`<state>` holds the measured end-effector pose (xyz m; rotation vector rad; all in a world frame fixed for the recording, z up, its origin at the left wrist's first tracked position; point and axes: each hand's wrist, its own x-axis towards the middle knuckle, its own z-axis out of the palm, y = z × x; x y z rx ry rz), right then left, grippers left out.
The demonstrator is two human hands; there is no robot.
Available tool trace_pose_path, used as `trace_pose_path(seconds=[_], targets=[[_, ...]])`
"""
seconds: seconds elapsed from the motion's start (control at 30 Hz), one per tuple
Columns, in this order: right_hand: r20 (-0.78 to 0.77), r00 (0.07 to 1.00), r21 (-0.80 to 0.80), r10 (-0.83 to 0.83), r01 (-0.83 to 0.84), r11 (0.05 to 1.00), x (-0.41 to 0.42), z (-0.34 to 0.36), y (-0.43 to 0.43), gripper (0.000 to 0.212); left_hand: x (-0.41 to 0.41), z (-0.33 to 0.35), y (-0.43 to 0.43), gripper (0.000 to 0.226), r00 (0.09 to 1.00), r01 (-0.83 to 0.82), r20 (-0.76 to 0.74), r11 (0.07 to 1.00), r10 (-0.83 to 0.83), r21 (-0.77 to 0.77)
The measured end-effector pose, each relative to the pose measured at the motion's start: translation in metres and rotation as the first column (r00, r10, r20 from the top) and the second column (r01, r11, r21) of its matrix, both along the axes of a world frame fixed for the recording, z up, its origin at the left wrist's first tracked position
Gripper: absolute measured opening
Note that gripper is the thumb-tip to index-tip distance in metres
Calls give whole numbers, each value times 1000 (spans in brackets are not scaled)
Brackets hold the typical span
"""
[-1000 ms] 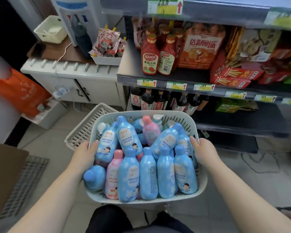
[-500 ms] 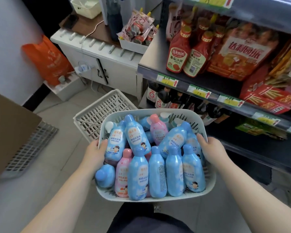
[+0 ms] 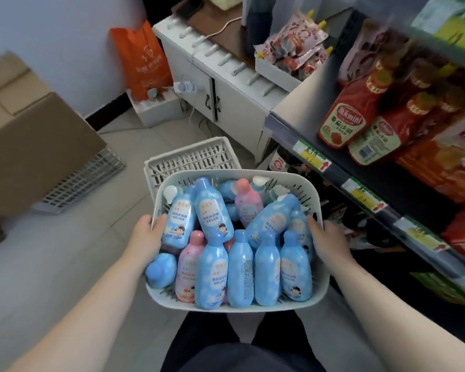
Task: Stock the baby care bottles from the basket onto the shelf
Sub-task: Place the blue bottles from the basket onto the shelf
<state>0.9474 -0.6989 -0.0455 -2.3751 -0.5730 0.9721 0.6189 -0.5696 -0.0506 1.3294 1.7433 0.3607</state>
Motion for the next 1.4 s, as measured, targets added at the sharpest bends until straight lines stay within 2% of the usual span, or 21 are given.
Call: trace_pose_path(seconds=[0.27, 0.5, 0.8, 0.97, 1.17, 1.27, 1.37, 1.4], targets=[[-5, 978, 26, 206, -206, 978, 22, -18, 52, 39, 4, -17, -18, 28, 972, -231, 34, 973, 232, -16], [-12, 970, 35, 242, -241, 970, 17, -37, 83, 32, 1, -38, -9, 28, 945, -320, 59, 946, 323, -48], [16, 974, 69, 227, -227, 971, 11, -49, 102, 32, -9, -57, 8, 20, 949, -314, 31, 949, 314, -28], [62, 954, 35, 292, -294, 955, 8, -50, 108, 36, -13, -64, 16, 21, 935, -346, 60, 936, 349, -61], [117, 919, -32, 376, -375, 927, 8, -46, 108, 35, -15, -62, 17, 24, 950, -304, 55, 950, 308, -75], [147, 886, -98, 440, -430, 897, 6, -41, 107, 34, -19, -63, 19, 24, 953, -287, 58, 949, 296, -129], [161, 862, -154, 480, -458, 875, 4, -37, 105, 34, -27, -62, 19, 18, 927, -291, 157, 919, 339, -267], [163, 859, -163, 485, -461, 872, 4, -35, 104, 36, -29, -60, 19, 19, 940, -260, 143, 920, 311, -293]])
